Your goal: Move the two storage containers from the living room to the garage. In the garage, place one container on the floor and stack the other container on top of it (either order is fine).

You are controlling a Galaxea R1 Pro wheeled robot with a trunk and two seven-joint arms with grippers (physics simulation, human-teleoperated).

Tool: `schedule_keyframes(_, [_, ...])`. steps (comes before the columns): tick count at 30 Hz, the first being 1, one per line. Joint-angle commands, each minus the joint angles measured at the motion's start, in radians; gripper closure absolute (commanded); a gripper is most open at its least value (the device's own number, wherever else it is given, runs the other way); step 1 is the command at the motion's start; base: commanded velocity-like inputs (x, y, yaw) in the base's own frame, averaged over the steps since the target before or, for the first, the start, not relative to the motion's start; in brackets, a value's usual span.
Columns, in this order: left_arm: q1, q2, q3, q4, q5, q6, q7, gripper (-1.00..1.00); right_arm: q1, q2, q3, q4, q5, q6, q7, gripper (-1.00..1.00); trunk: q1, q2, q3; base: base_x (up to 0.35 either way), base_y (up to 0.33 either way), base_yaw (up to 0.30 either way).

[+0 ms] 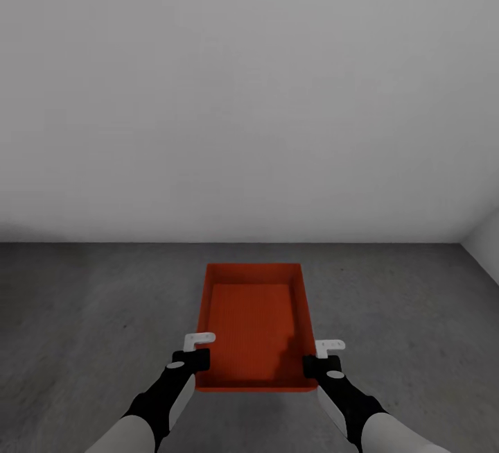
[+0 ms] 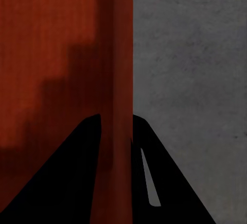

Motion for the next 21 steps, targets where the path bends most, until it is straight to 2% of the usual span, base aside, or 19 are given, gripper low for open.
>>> schedule_keyframes(1, [0.0, 0.004, 0.031, -0.006, -0.016, 0.007, 0.071, 1.0, -0.001, -0.001, -0.006, -0.001, -0.021, 0.001, 0.0, 1.0, 0.001, -0.002, -0.002, 0.0, 0.0, 0.005])
schedule_keyframes(21, [0.0, 0.0, 0.031, -0.008, -0.017, 0.008, 0.074, 1.0, -0.001, -0.001, -0.007, -0.001, -0.021, 0.001, -0.001, 1.0, 0.001, -0.002, -0.002, 0.0, 0.0, 0.0])
